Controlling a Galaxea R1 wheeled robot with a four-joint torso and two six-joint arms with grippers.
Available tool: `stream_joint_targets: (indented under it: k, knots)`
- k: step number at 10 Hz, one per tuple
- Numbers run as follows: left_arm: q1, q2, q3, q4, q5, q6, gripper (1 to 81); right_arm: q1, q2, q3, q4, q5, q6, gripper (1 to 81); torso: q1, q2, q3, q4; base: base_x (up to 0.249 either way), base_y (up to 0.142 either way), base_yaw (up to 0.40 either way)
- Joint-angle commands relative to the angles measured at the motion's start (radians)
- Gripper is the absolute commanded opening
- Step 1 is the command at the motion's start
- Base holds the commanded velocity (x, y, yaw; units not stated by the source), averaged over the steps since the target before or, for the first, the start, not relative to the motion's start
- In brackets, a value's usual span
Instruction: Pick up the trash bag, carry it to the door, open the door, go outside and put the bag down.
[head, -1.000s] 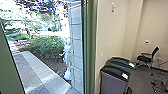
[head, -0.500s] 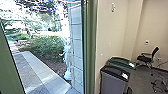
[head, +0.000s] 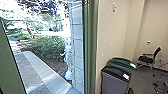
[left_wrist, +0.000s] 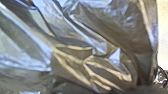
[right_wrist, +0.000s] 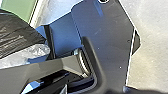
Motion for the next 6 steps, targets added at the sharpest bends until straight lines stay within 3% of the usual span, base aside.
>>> stream_joint_targets:
  k: [1,6]
  knots:
    - [-0.062,-0.011,-0.001,0.002,0.047,0.008,1.0,0.037,0.006,0.005,-0.007,-0.055,-0.003,81.1,0.000,0.000,0.000,0.000,0.000,0.000,0.310]
    - [-0.030,-0.036,0.022,0.003,-0.039,0.011,1.0,0.022,0.001,0.009,-0.019,-0.031,-0.009,81.1,0.000,0.000,0.000,0.000,0.000,0.000,0.324]
